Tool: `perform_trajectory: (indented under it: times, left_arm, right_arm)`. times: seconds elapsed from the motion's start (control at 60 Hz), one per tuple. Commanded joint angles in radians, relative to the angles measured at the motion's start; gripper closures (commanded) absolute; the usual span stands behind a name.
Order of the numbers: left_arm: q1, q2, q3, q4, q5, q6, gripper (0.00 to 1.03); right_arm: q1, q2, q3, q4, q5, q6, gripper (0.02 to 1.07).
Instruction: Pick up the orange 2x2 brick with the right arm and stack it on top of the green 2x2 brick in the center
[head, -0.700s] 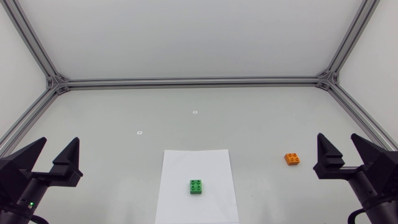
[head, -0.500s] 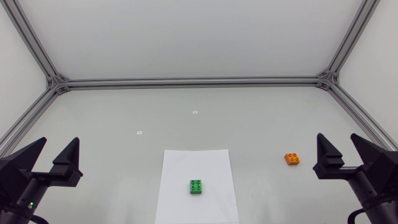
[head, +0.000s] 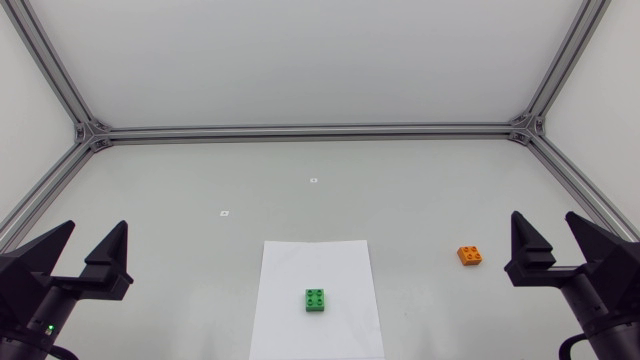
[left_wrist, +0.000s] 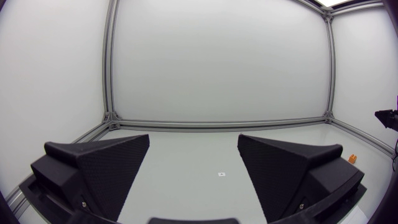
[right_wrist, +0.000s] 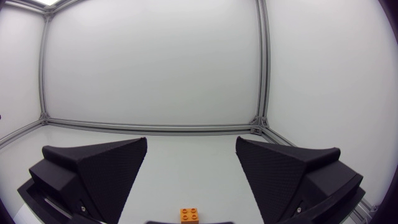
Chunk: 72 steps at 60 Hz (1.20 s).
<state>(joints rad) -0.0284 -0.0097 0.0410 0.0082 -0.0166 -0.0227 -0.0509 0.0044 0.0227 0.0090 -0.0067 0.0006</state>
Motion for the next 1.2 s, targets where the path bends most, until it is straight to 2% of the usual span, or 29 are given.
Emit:
perform_trajectory:
  times: [0.0,0.133,0.333,0.417,0.617,0.817,1.1,1.183]
  left_arm:
    - [-0.001,-0.003,-0.041,-0.011,0.003,0.006,0.04]
    - [-0.002,-0.003,-0.041,-0.011,0.003,0.006,0.04]
    - [-0.001,-0.004,-0.041,-0.011,0.003,0.006,0.04]
    - [-0.001,-0.004,-0.041,-0.011,0.003,0.006,0.04]
    - [-0.001,-0.003,-0.041,-0.011,0.003,0.006,0.04]
    - [-0.001,-0.003,-0.041,-0.011,0.003,0.006,0.04]
    - [-0.001,-0.003,-0.041,-0.011,0.003,0.006,0.04]
    - [-0.001,-0.003,-0.041,-0.011,0.003,0.006,0.04]
  right_arm:
    - [0.011,-0.011,0.036,0.013,-0.004,0.019,0.06]
    - [0.017,0.014,0.118,0.002,-0.001,0.022,0.06]
    - [0.019,0.206,0.279,-0.004,0.005,0.030,0.06]
    - [0.019,0.312,0.370,-0.046,0.005,0.039,0.06]
    - [0.020,0.568,0.603,-0.244,-0.007,0.075,0.06]
    - [0.011,0.821,0.821,-0.518,-0.027,0.012,0.06]
    - [0.005,1.062,0.930,-0.721,-0.075,-0.162,0.06]
    - [-0.001,1.120,0.939,-0.747,-0.079,-0.172,0.06]
